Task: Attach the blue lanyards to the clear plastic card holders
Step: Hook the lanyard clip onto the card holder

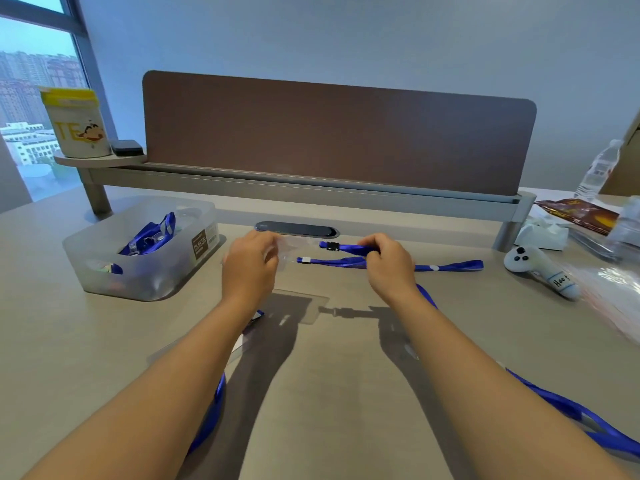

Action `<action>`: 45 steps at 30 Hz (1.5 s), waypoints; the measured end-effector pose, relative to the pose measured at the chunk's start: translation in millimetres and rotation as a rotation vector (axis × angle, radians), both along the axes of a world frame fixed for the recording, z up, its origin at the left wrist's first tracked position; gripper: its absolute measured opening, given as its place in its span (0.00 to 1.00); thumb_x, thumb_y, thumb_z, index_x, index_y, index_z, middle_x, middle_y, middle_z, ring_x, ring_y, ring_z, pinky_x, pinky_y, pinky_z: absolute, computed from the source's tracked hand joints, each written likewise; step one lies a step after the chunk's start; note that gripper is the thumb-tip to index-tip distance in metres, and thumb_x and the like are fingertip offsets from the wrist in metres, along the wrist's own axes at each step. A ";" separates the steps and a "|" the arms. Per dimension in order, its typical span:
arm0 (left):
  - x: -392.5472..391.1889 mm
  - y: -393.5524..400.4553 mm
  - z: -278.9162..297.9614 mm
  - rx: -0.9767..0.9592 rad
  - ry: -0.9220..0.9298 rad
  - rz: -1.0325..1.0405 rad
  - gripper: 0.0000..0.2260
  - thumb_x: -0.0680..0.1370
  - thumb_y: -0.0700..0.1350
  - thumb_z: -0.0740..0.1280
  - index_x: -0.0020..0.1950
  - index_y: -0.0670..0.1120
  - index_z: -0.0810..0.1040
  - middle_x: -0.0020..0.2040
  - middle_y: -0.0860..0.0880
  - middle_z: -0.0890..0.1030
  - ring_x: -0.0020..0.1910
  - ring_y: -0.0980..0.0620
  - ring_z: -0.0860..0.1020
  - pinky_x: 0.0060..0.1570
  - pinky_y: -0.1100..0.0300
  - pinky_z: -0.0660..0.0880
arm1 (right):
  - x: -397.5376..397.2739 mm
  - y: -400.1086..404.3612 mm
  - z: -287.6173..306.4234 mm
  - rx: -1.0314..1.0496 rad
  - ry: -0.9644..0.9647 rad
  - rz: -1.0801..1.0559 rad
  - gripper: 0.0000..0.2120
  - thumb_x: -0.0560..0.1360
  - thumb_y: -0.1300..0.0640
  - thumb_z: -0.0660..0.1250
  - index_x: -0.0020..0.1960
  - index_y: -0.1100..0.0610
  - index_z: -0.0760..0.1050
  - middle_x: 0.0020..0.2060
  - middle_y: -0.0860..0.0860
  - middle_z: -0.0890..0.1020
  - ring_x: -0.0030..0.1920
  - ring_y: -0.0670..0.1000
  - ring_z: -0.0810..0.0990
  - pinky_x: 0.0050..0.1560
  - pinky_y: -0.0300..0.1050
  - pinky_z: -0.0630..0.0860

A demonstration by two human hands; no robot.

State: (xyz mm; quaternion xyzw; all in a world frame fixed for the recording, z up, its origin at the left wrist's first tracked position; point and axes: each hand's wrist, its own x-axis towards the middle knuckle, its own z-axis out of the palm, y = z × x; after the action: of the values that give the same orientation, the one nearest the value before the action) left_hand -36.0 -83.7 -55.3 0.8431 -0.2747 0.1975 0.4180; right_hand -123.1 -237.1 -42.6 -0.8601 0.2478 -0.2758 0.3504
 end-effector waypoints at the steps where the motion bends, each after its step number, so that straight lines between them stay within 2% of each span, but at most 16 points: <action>1: 2.7 -0.2 -4.1 0.057 -0.032 0.006 0.10 0.76 0.37 0.60 0.55 0.40 0.77 0.54 0.39 0.80 0.53 0.39 0.74 0.54 0.48 0.69 | 2.0 -2.5 -2.7 -0.053 0.027 -0.019 0.17 0.77 0.67 0.51 0.58 0.58 0.75 0.56 0.54 0.79 0.59 0.55 0.74 0.64 0.51 0.65; 5: 11.8 3.7 -23.7 0.305 -0.048 -0.018 0.11 0.76 0.40 0.60 0.56 0.45 0.77 0.56 0.42 0.80 0.56 0.41 0.74 0.55 0.49 0.69 | 8.6 -3.7 -19.8 -0.120 0.322 0.050 0.20 0.76 0.66 0.54 0.66 0.53 0.68 0.64 0.53 0.74 0.65 0.55 0.69 0.64 0.51 0.62; 9: 8.6 7.2 -38.2 0.653 0.151 -0.078 0.13 0.74 0.49 0.64 0.58 0.49 0.75 0.61 0.46 0.77 0.60 0.44 0.72 0.57 0.51 0.69 | 5.5 6.2 -35.9 -0.082 0.556 0.169 0.27 0.74 0.61 0.58 0.72 0.51 0.60 0.71 0.53 0.67 0.70 0.56 0.64 0.68 0.54 0.62; 11: 4.7 9.0 -43.0 0.770 0.247 -0.109 0.19 0.71 0.56 0.66 0.59 0.50 0.73 0.63 0.47 0.74 0.62 0.45 0.70 0.59 0.50 0.68 | 2.4 11.2 -42.0 -0.055 0.603 0.191 0.26 0.74 0.58 0.58 0.71 0.52 0.61 0.69 0.52 0.69 0.69 0.56 0.65 0.67 0.55 0.63; 13: 0.9 10.4 -47.1 0.821 0.299 -0.131 0.26 0.68 0.62 0.66 0.62 0.50 0.70 0.66 0.47 0.71 0.65 0.45 0.67 0.63 0.48 0.65 | -1.6 15.9 -48.7 -0.093 0.687 0.189 0.19 0.75 0.51 0.58 0.65 0.52 0.67 0.63 0.54 0.72 0.65 0.56 0.67 0.66 0.56 0.63; 14: -1.5 10.7 -48.3 0.836 0.309 -0.135 0.30 0.68 0.64 0.65 0.64 0.50 0.67 0.69 0.47 0.68 0.67 0.45 0.65 0.65 0.47 0.63 | -3.3 17.1 -52.7 -0.117 0.747 0.191 0.19 0.75 0.47 0.58 0.63 0.52 0.67 0.63 0.55 0.71 0.65 0.57 0.66 0.67 0.58 0.62; 15: -2.6 10.4 -50.2 0.851 0.316 -0.134 0.33 0.67 0.65 0.64 0.66 0.50 0.64 0.70 0.47 0.66 0.69 0.44 0.62 0.67 0.45 0.61 | -4.5 17.9 -56.7 -0.133 0.805 0.201 0.24 0.74 0.43 0.56 0.66 0.53 0.64 0.67 0.56 0.67 0.69 0.59 0.62 0.70 0.61 0.57; 17: -3.5 9.0 -52.6 0.873 0.323 -0.123 0.37 0.66 0.68 0.62 0.68 0.50 0.61 0.72 0.46 0.62 0.71 0.44 0.59 0.69 0.43 0.58 | -4.8 17.3 -64.1 -0.187 0.884 0.207 0.31 0.75 0.38 0.52 0.74 0.49 0.51 0.76 0.54 0.53 0.76 0.61 0.48 0.73 0.64 0.46; 18: -1.9 8.1 -54.0 0.881 0.325 -0.114 0.38 0.65 0.69 0.62 0.68 0.50 0.60 0.72 0.46 0.62 0.71 0.44 0.60 0.68 0.42 0.58 | -4.1 15.7 -66.1 -0.219 0.900 0.200 0.32 0.76 0.37 0.50 0.75 0.48 0.47 0.77 0.53 0.49 0.76 0.62 0.44 0.73 0.64 0.43; 20: 3.2 7.8 -56.2 0.904 0.334 -0.089 0.38 0.64 0.70 0.61 0.67 0.49 0.60 0.71 0.46 0.63 0.70 0.44 0.61 0.68 0.41 0.59 | -0.6 8.9 -69.0 -0.266 0.909 0.187 0.31 0.76 0.37 0.46 0.75 0.47 0.43 0.77 0.53 0.45 0.76 0.61 0.42 0.73 0.63 0.42; 28: 24.5 6.5 -61.7 0.927 0.346 -0.004 0.42 0.61 0.74 0.59 0.66 0.48 0.59 0.69 0.44 0.64 0.69 0.42 0.60 0.67 0.41 0.62 | 25.6 -19.4 -73.2 -0.381 0.868 0.217 0.31 0.77 0.39 0.45 0.75 0.49 0.44 0.77 0.54 0.46 0.77 0.57 0.44 0.74 0.61 0.43; 31: 31.3 9.2 -62.5 0.916 0.358 0.018 0.43 0.61 0.74 0.58 0.66 0.48 0.59 0.69 0.43 0.63 0.69 0.41 0.60 0.67 0.41 0.62 | 18.3 -31.3 -71.8 -0.306 0.878 0.136 0.31 0.76 0.38 0.45 0.75 0.47 0.43 0.77 0.53 0.44 0.76 0.59 0.41 0.72 0.66 0.41; 35: 36.0 8.3 -63.4 0.894 0.386 0.075 0.44 0.62 0.74 0.56 0.68 0.46 0.57 0.71 0.41 0.61 0.71 0.39 0.57 0.68 0.38 0.59 | 0.0 -50.7 -69.8 -0.208 0.910 0.030 0.32 0.76 0.37 0.45 0.75 0.48 0.41 0.77 0.54 0.42 0.76 0.60 0.39 0.72 0.66 0.41; 39: 36.0 -0.4 -63.7 0.875 0.407 0.114 0.45 0.63 0.74 0.55 0.69 0.45 0.54 0.73 0.40 0.58 0.72 0.38 0.54 0.69 0.37 0.56 | -8.0 -69.5 -70.3 -0.218 0.876 0.043 0.32 0.76 0.38 0.47 0.75 0.50 0.45 0.77 0.55 0.47 0.76 0.59 0.44 0.74 0.62 0.45; 43: 39.1 -7.2 -63.5 0.860 0.415 0.131 0.46 0.62 0.74 0.57 0.70 0.45 0.53 0.73 0.40 0.57 0.72 0.37 0.54 0.69 0.37 0.57 | -7.1 -85.6 -70.6 -0.272 0.824 0.097 0.28 0.77 0.41 0.49 0.74 0.50 0.53 0.75 0.54 0.56 0.75 0.57 0.52 0.73 0.64 0.49; 45: 39.3 -8.4 -63.2 0.869 0.418 0.136 0.47 0.62 0.74 0.57 0.70 0.45 0.53 0.73 0.40 0.56 0.72 0.37 0.53 0.69 0.37 0.56 | -5.7 -89.6 -71.0 -0.283 0.807 0.110 0.27 0.77 0.42 0.50 0.74 0.49 0.54 0.74 0.54 0.58 0.74 0.56 0.54 0.73 0.63 0.50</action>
State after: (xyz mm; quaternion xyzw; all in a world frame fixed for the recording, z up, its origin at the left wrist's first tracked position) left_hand 3.3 -92.2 -118.5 0.9773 -0.1861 -0.0819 0.0596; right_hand -128.8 -326.7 -113.5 -0.9505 0.2785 0.0705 0.1182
